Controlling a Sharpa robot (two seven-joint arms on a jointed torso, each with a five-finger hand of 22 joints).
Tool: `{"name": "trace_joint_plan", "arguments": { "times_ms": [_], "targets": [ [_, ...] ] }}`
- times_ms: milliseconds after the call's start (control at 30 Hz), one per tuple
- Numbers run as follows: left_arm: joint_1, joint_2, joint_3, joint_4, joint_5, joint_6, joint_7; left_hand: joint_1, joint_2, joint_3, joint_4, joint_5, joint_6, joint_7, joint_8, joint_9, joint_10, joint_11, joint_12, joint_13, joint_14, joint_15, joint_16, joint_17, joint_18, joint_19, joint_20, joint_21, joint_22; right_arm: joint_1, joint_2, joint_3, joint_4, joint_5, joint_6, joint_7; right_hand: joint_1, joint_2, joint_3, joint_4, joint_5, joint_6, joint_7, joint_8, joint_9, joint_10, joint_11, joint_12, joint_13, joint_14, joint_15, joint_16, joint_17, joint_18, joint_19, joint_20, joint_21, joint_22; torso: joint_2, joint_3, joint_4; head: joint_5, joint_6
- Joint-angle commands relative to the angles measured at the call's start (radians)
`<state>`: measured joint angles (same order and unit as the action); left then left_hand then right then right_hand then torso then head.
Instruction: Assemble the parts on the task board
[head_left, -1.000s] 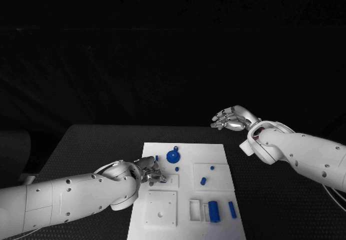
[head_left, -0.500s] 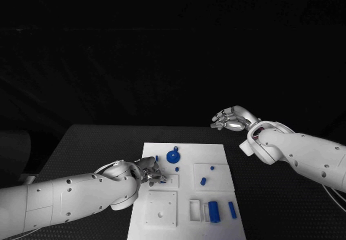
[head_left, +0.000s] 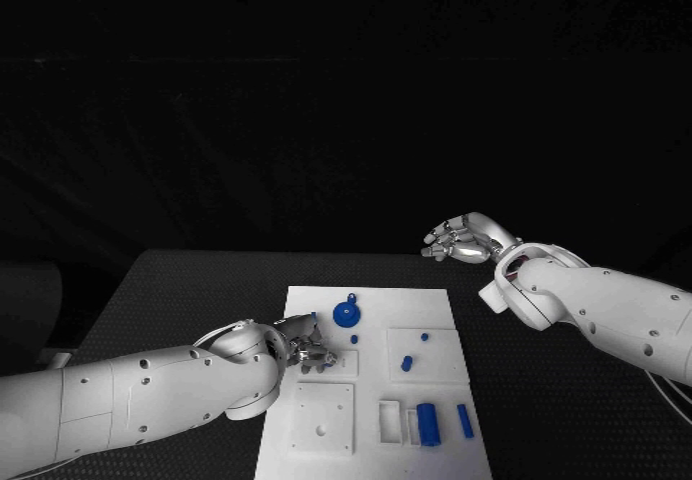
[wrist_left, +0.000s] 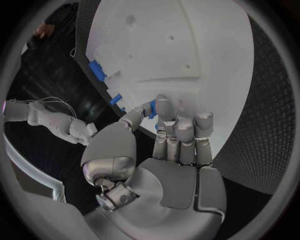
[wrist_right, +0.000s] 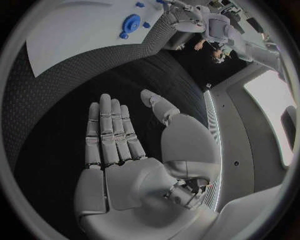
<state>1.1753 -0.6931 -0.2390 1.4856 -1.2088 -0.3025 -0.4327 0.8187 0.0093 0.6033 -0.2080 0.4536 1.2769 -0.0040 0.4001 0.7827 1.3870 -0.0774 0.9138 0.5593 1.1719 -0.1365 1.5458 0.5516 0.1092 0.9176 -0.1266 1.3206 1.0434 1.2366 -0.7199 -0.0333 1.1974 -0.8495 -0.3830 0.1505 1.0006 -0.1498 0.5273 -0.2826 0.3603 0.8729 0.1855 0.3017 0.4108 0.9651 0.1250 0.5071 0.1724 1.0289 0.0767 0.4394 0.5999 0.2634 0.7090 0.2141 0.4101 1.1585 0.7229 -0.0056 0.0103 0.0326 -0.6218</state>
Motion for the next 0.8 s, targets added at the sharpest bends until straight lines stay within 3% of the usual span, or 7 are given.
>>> {"name": "trace_joint_plan", "arguments": {
  "times_ms": [33, 600, 700, 800],
  "targets": [
    [-0.001, 0.006, -0.001, -0.005, -0.027, 0.046, -0.02, 0.019, 0.004, 0.049, -0.034, 0.004, 0.002, -0.013, -0.007, -0.002, 0.024, -0.039, 0.004, 0.002, 0.077, -0.083, 0.006, 0.001, 0.005, 0.006, -0.14, 0.007, 0.001, 0.0, 0.002, 0.0, 0.001, -0.005, 0.015, 0.011, 0.005, 0.002, -0.002, 0.0, 0.005, 0.002, -0.003, 0.006, -0.002, 0.008, -0.001, -0.007, -0.001, 0.001, 0.006, -0.005, 0.001, -0.01, -0.006, 0.003, -0.005, 0.001, 0.0, -0.0001, -0.0003, -0.001, -0.001],
    [-0.001, 0.009, 0.001, -0.012, -0.029, 0.047, -0.023, 0.017, 0.004, 0.049, -0.021, -0.018, -0.003, -0.012, -0.007, -0.003, 0.021, -0.038, 0.003, 0.002, 0.075, -0.082, 0.004, 0.001, 0.004, 0.006, -0.138, 0.006, 0.002, -0.001, 0.002, 0.0, 0.0, -0.005, 0.018, 0.011, 0.006, 0.002, -0.002, -0.001, 0.009, 0.001, -0.003, 0.006, -0.002, 0.007, -0.001, -0.008, -0.004, 0.001, 0.007, -0.007, 0.002, -0.01, -0.007, 0.003, -0.007, 0.002, 0.0, -0.0011, 0.0002, -0.004, 0.0],
    [-0.001, 0.009, 0.002, -0.013, -0.023, 0.041, -0.024, 0.017, 0.003, 0.05, -0.014, -0.029, -0.007, -0.011, -0.009, -0.003, 0.019, -0.037, 0.0, 0.001, 0.074, -0.082, 0.001, -0.001, 0.005, 0.007, -0.138, 0.005, 0.002, -0.001, 0.002, 0.0, 0.0, -0.005, 0.019, 0.011, 0.006, 0.002, -0.002, -0.001, 0.009, 0.001, -0.003, 0.006, -0.003, 0.007, -0.001, -0.008, -0.004, 0.001, 0.007, -0.007, 0.002, -0.01, -0.007, 0.003, -0.007, 0.002, 0.001, -0.0018, 0.0005, -0.004, 0.002],
    [-0.001, 0.008, 0.003, -0.012, -0.013, 0.033, -0.02, 0.022, -0.004, 0.052, 0.002, -0.064, -0.015, -0.008, -0.011, -0.002, 0.017, -0.036, -0.008, -0.003, 0.072, -0.081, -0.007, -0.004, 0.006, 0.006, -0.138, 0.003, 0.002, -0.001, 0.001, -0.001, 0.001, -0.005, 0.019, 0.011, 0.006, 0.002, -0.002, -0.001, 0.01, 0.001, -0.003, 0.006, -0.003, 0.007, -0.001, -0.008, -0.005, 0.001, 0.007, -0.007, 0.002, -0.01, -0.007, 0.003, -0.007, 0.002, 0.0, -0.0017, 0.0007, -0.006, 0.002]
  ]
}}
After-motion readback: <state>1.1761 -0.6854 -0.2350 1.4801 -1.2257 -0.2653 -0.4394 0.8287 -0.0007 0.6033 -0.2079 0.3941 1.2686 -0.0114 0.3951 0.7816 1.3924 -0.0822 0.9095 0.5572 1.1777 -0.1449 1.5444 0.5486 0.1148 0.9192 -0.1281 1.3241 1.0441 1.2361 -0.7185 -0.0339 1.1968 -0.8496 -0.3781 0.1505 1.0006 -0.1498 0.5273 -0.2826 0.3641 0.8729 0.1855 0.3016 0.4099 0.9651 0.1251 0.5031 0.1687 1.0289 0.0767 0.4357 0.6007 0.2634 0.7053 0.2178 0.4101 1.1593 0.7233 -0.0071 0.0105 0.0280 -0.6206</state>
